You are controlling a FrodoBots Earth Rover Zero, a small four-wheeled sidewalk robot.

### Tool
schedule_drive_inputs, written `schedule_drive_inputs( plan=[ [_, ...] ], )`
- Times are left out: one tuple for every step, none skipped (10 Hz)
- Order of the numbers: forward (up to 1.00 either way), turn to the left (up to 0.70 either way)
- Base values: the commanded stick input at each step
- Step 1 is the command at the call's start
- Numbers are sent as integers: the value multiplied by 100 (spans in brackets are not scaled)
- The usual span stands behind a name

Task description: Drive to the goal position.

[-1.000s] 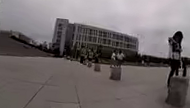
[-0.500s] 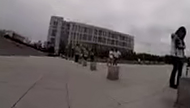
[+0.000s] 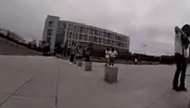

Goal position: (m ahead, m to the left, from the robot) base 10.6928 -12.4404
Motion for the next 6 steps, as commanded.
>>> schedule_drive_inputs(
  plan=[
    [70, -14],
    [70, -14],
    [70, -14],
    [70, -14],
    [70, -14],
    [47, -33]
  ],
)
